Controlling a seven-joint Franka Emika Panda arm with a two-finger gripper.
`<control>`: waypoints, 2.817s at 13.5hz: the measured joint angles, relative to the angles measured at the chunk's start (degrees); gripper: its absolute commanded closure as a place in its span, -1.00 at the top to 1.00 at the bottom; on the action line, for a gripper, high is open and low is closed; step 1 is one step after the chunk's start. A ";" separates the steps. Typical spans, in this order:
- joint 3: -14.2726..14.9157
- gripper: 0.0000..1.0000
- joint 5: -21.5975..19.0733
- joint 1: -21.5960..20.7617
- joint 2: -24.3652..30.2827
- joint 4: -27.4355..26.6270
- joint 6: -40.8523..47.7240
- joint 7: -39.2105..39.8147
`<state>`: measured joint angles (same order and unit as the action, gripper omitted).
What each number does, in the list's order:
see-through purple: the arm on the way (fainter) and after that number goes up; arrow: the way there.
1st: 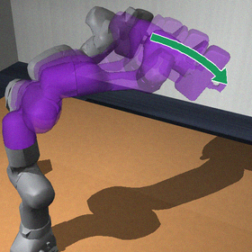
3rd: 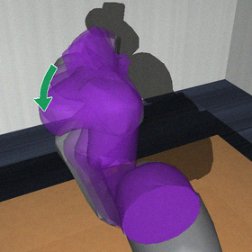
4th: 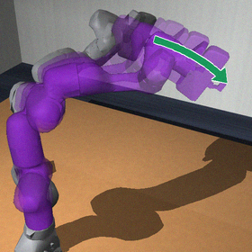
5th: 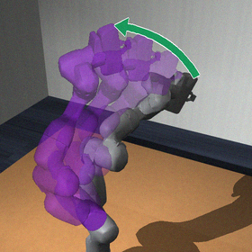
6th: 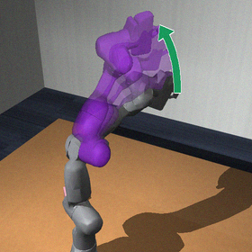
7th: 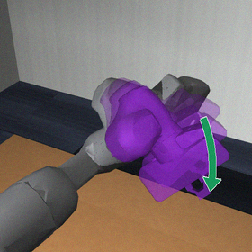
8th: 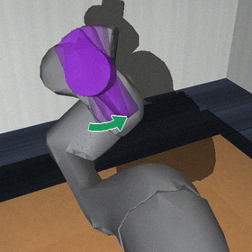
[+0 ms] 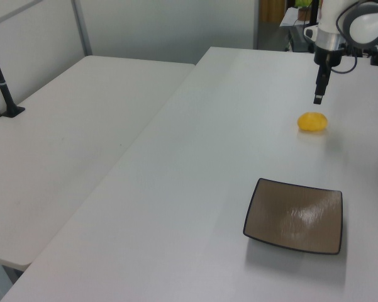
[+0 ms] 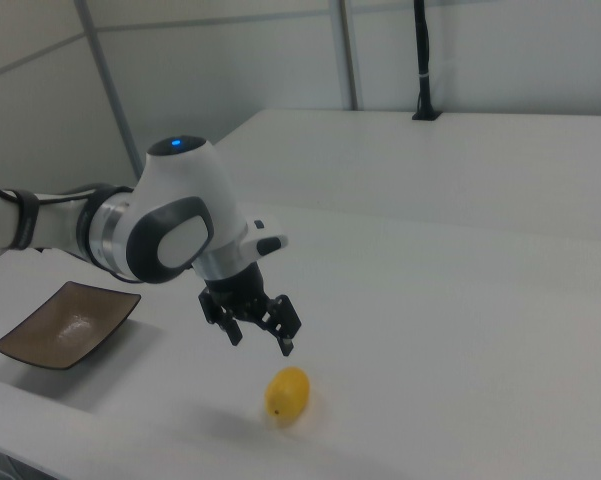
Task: Put potatoes on a ceramic plate
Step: 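Lower the gripper over the yellow potato and close on it, then lift the yellow potato up off the table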
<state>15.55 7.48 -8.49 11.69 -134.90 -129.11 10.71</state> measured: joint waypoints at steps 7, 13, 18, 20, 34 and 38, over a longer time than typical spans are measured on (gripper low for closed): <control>3.03 1.00 2.52 0.02 -6.97 -3.65 -12.87 3.43; 3.31 1.00 2.55 0.41 -11.09 -4.62 -17.16 4.92; 3.30 -0.52 2.64 0.42 -12.40 -5.14 -17.79 6.43; 3.30 -1.00 2.64 0.41 -12.37 -5.13 -17.79 6.65; -1.67 -1.00 2.19 -2.24 -4.64 10.89 9.40 6.57; -6.99 -1.00 -4.95 -2.37 -4.29 26.76 27.89 6.55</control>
<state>8.56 2.53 -10.86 7.40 -108.14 -101.23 17.25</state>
